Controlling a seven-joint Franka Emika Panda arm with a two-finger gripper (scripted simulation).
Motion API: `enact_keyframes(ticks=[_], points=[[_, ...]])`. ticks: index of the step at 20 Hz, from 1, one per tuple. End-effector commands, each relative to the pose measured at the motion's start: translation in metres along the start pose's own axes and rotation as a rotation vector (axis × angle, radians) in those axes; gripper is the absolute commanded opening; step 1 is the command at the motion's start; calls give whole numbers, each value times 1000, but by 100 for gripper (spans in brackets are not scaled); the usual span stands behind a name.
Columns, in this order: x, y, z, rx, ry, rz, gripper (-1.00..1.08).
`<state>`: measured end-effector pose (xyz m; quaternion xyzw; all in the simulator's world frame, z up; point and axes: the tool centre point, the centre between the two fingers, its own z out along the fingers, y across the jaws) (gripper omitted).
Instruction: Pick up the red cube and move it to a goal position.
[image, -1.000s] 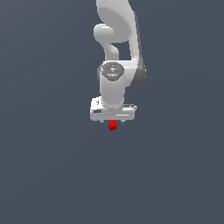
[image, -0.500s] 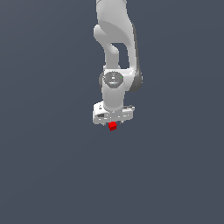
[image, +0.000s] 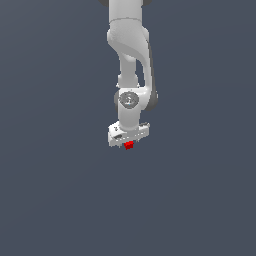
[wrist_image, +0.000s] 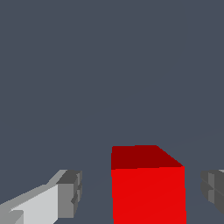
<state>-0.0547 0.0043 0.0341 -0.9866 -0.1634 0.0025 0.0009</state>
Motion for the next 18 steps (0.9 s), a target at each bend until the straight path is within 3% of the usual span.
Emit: enact_keyframes(ticks=[1,6,7,18], points=[[-3,0,8,-1,4,-25,100],[-4,0,14,-2,5,-41,100],[-4,0,14,-2,5,-41,-100],[-4,0,13,-2,5,-41,-100]])
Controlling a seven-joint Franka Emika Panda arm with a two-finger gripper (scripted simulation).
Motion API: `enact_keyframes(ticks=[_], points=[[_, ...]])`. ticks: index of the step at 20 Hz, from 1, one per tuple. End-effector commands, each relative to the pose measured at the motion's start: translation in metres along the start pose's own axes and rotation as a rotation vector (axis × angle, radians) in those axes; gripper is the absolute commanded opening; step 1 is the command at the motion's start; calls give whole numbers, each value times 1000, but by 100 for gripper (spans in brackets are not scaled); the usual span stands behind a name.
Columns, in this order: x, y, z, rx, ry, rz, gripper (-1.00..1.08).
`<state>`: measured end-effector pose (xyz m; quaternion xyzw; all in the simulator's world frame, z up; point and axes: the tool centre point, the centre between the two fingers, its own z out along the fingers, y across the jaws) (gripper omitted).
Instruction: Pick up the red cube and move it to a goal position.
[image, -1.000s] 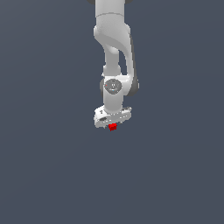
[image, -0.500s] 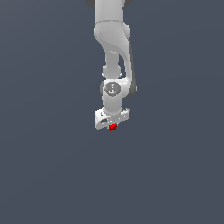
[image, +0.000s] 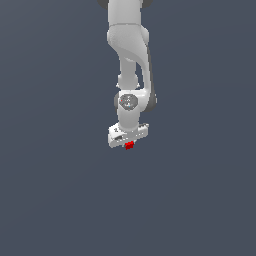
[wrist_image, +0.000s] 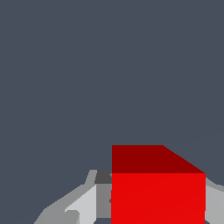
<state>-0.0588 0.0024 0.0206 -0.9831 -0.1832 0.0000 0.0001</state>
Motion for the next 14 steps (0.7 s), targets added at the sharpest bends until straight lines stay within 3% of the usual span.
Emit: enact_keyframes(ticks=[1,14], points=[[1,0,-1,0,0,0,-100],[25,-1,-61,0,0,-1,-100]])
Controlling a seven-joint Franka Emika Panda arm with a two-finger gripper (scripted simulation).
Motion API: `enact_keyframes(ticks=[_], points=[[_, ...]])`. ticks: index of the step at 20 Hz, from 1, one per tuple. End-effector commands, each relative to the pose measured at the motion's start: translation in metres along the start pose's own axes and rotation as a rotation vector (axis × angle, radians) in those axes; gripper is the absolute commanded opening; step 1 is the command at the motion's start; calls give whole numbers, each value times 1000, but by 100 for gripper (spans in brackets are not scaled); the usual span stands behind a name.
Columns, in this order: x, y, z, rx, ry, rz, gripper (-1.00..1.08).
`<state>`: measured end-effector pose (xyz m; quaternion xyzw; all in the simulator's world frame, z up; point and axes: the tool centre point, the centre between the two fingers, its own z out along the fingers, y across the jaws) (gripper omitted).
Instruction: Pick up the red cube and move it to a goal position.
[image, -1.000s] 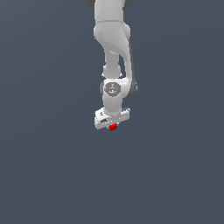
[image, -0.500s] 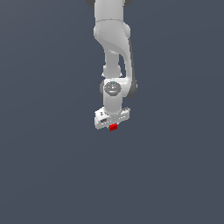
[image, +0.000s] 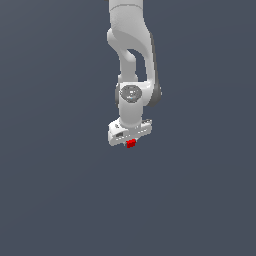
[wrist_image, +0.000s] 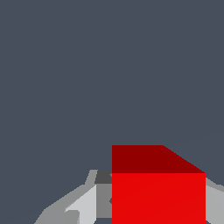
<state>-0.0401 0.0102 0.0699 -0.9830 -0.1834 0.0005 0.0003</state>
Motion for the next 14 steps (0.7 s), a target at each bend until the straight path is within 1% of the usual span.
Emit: enact_keyframes(ticks=[1,9,14], points=[[8,0,-20,0,1,0,-100],[40,-1,-94,0,1,-1,-100],[57,0,-130,0,1,-1,-100]])
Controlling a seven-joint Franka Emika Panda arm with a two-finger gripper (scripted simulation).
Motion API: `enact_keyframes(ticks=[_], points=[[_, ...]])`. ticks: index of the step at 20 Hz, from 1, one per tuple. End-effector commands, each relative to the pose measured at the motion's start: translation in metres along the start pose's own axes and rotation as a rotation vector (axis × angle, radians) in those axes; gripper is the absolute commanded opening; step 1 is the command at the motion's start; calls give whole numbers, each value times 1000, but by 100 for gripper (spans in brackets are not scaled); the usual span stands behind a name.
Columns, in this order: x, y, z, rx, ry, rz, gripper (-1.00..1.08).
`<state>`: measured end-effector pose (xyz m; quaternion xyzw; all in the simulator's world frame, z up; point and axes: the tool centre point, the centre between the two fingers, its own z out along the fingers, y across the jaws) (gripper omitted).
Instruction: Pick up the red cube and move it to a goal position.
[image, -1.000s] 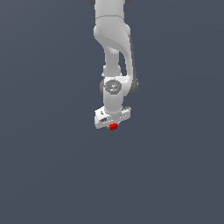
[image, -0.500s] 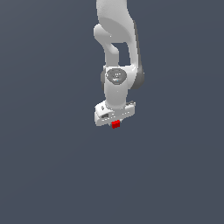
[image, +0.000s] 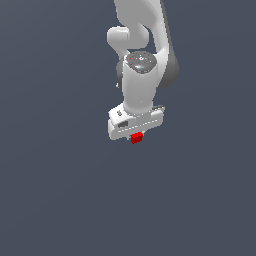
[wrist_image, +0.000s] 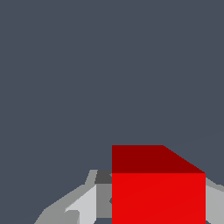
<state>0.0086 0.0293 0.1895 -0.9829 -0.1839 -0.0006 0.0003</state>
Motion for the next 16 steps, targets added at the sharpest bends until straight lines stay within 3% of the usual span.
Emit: enact_keyframes(ticks=[1,8,16], points=[[7,0,-16,0,-1,0,-100],[20,1,-41,0,-1,0,-100],[22,2,-42,0,-1,0,-100]])
